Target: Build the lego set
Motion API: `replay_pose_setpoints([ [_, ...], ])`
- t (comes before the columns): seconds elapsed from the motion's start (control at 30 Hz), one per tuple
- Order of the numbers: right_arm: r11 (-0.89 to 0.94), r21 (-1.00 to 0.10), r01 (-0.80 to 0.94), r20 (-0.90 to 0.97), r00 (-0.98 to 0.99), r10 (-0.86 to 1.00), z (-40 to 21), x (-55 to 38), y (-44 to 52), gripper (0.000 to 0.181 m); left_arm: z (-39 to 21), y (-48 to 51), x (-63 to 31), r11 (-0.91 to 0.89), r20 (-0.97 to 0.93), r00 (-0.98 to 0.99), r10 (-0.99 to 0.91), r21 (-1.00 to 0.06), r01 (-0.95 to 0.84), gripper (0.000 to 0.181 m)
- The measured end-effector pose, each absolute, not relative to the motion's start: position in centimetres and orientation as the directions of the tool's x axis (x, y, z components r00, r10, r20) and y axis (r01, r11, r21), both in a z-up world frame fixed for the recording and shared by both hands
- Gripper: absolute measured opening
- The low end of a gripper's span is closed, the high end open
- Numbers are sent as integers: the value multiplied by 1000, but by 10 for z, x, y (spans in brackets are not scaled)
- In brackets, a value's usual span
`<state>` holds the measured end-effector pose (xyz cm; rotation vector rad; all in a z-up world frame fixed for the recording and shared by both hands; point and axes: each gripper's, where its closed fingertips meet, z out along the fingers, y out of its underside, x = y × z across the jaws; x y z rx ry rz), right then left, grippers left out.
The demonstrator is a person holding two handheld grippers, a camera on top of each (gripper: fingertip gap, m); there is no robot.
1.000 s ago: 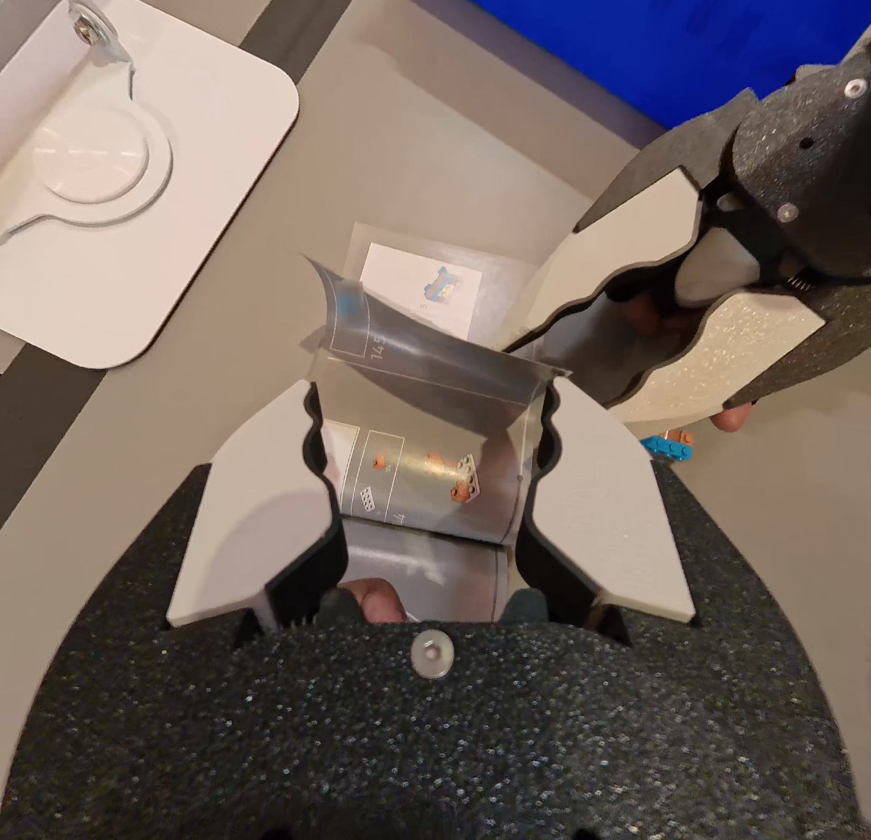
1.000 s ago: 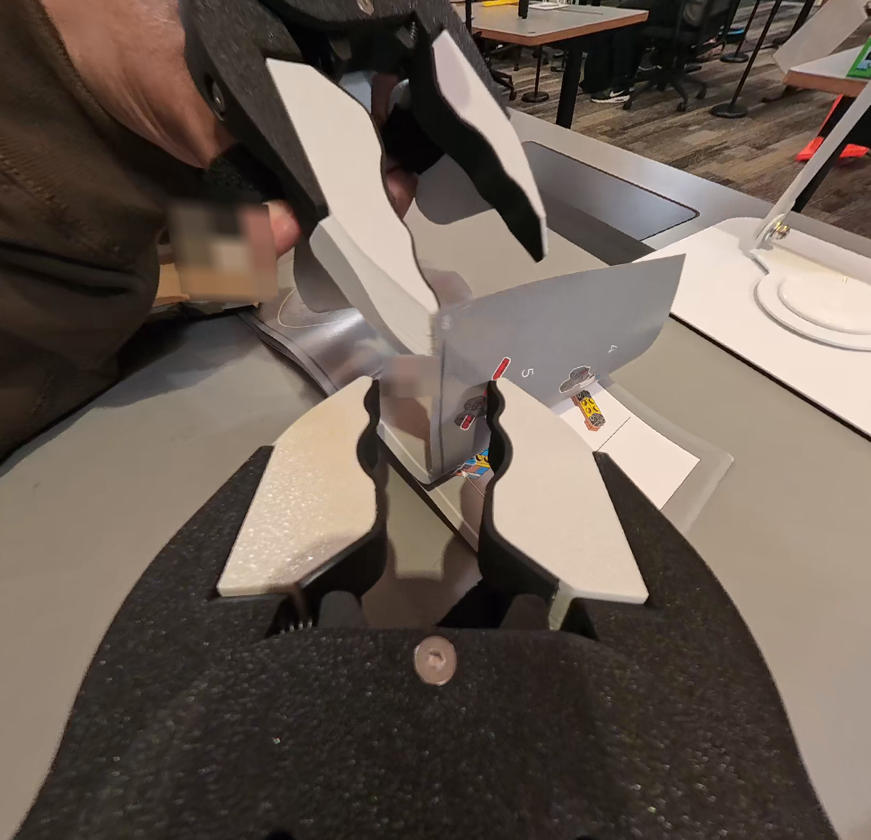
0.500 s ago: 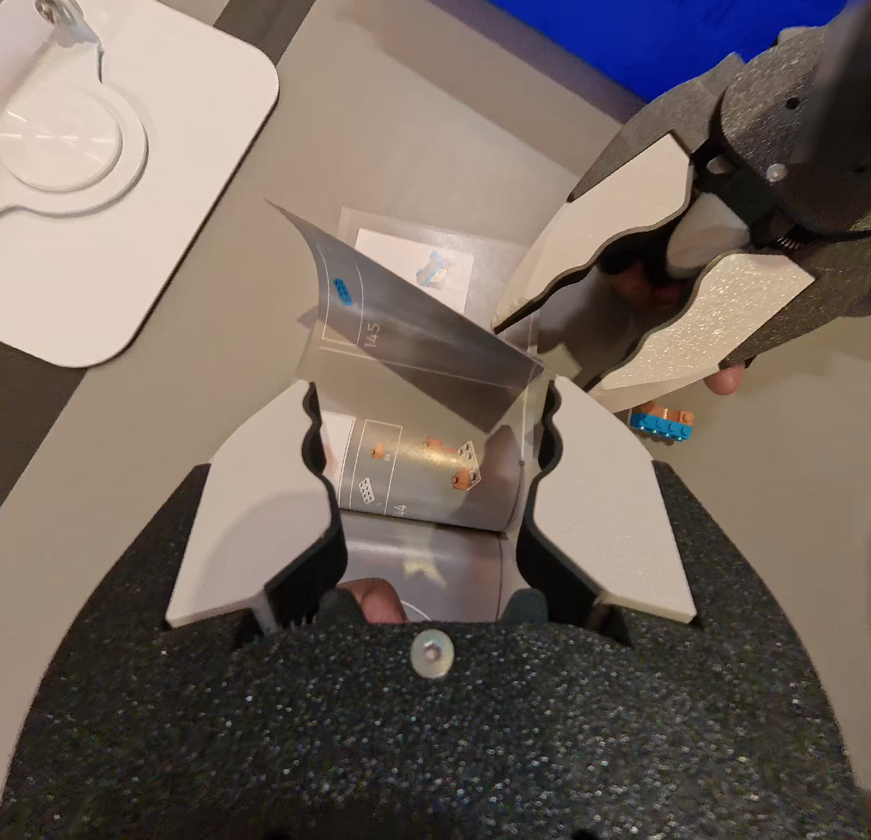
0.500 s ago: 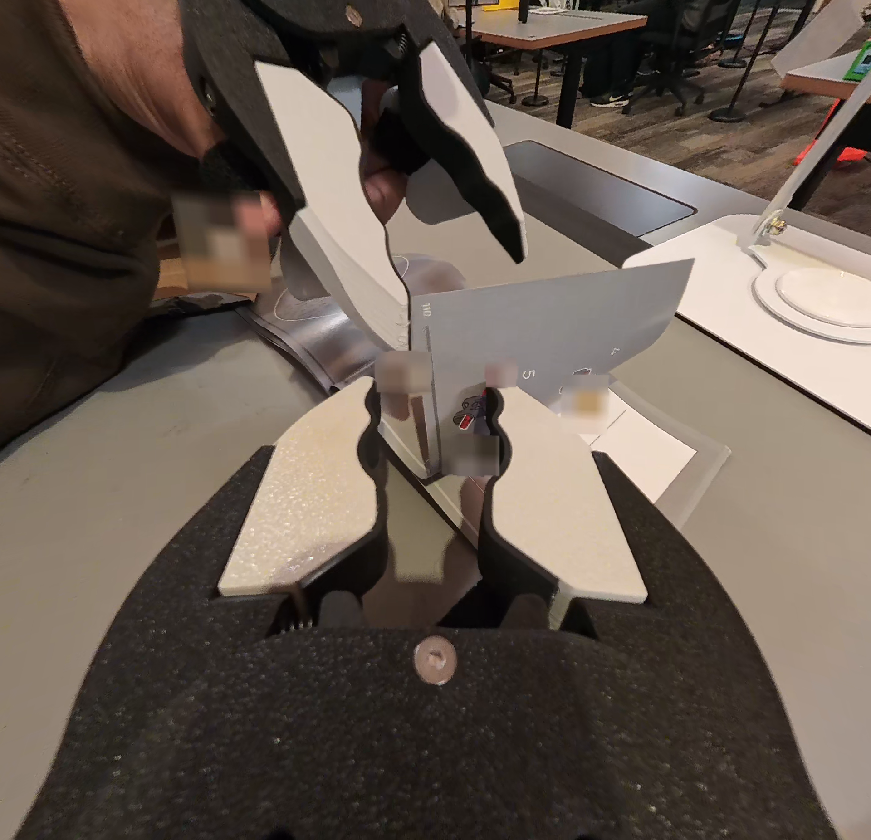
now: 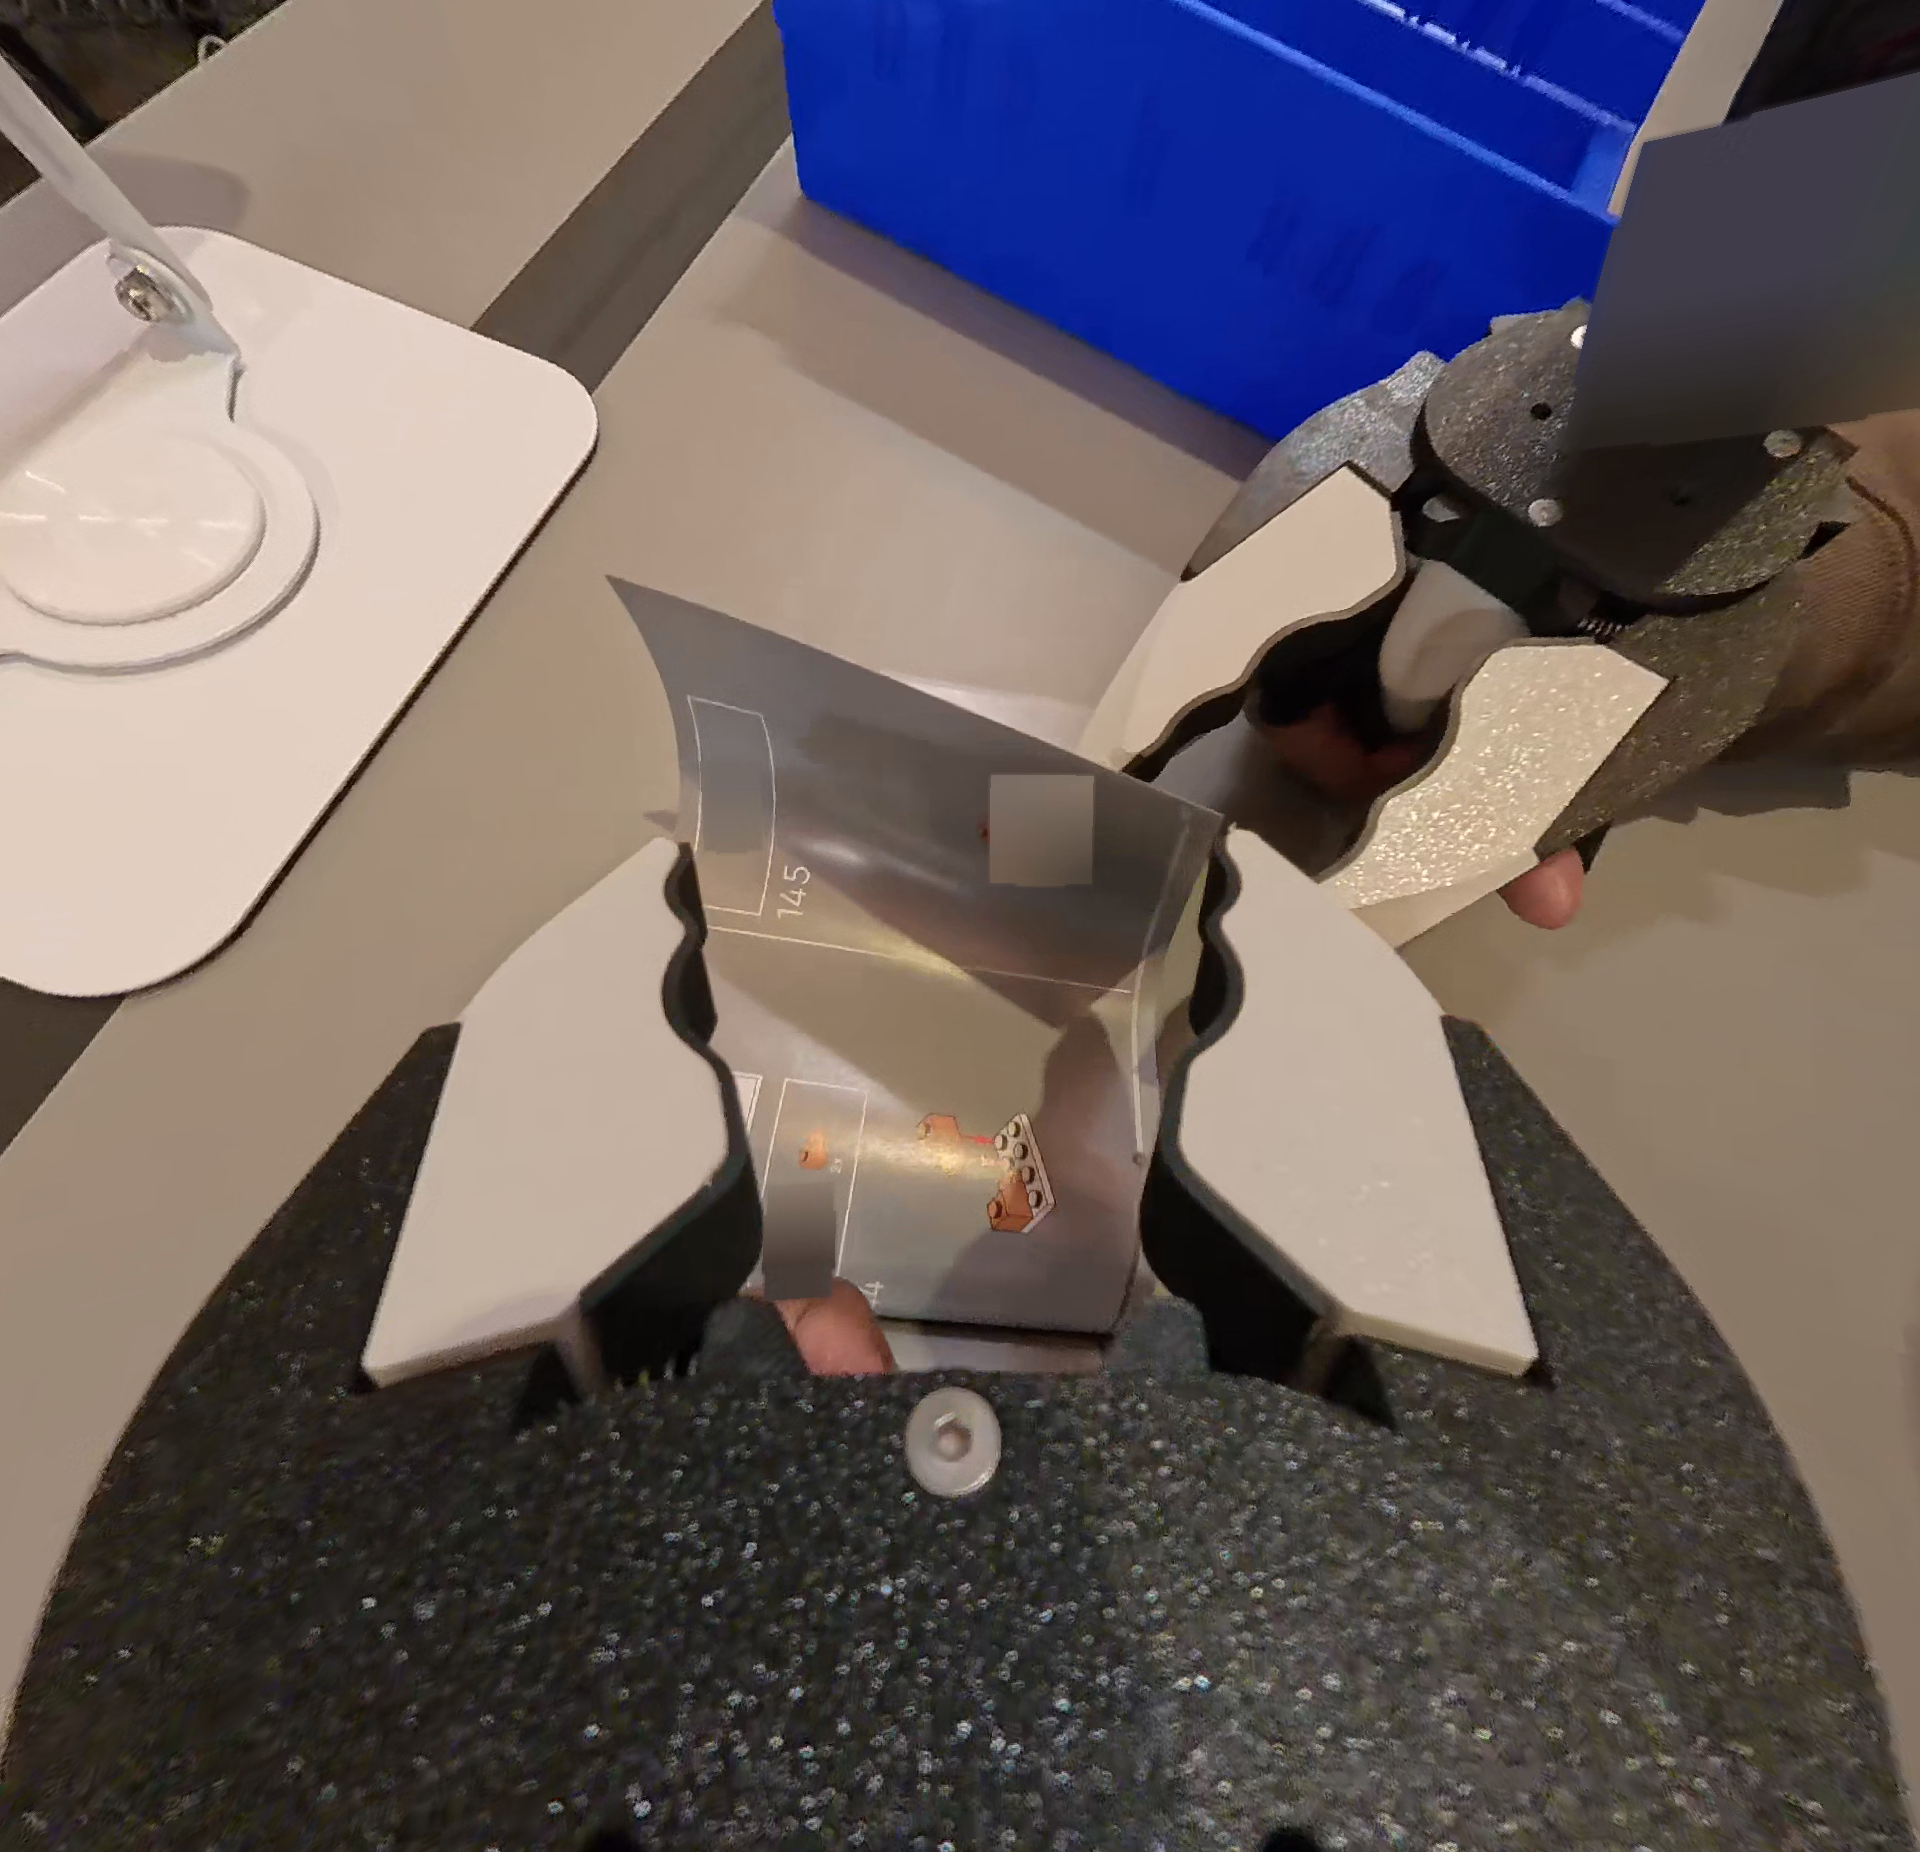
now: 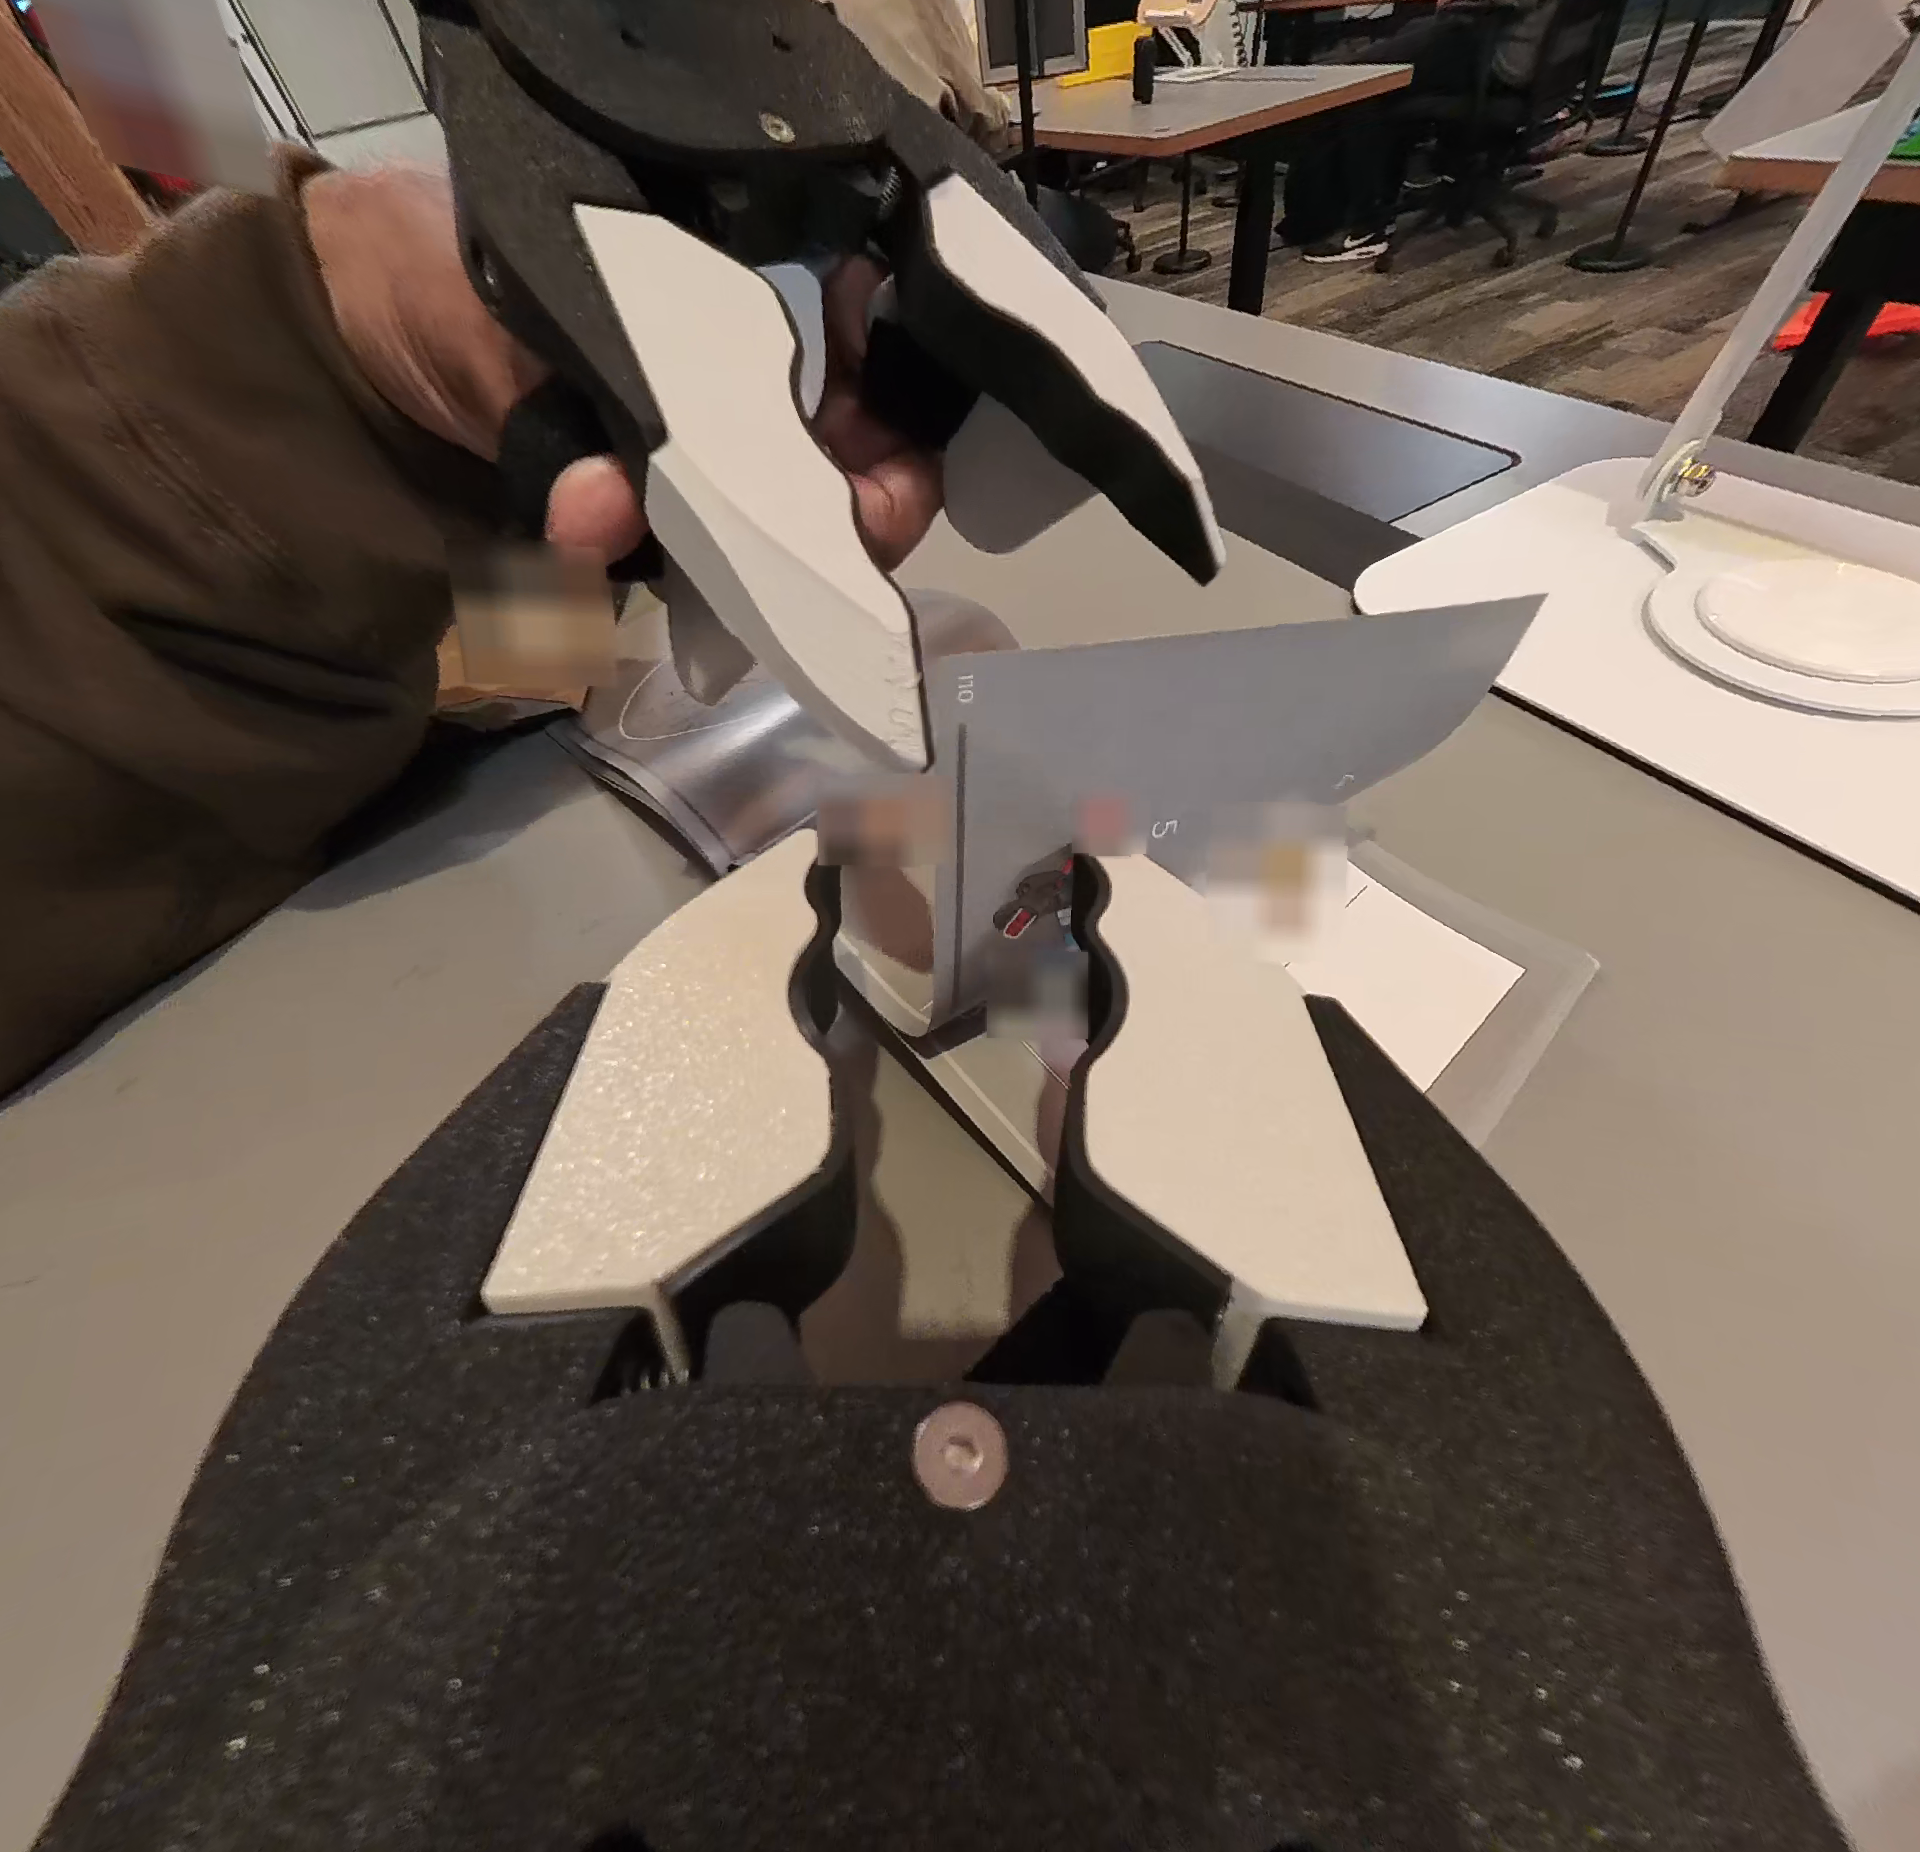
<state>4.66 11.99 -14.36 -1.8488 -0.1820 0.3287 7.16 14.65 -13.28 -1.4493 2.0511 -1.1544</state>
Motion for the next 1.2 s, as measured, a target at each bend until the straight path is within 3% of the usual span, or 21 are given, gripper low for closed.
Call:
replay_pose_setpoints([
  [1.2, -282, -948, -149, -240, 915, 323, -137, 57, 115, 43, -146, 153, 94, 84, 145, -398, -906, -860, -504, 92],
])
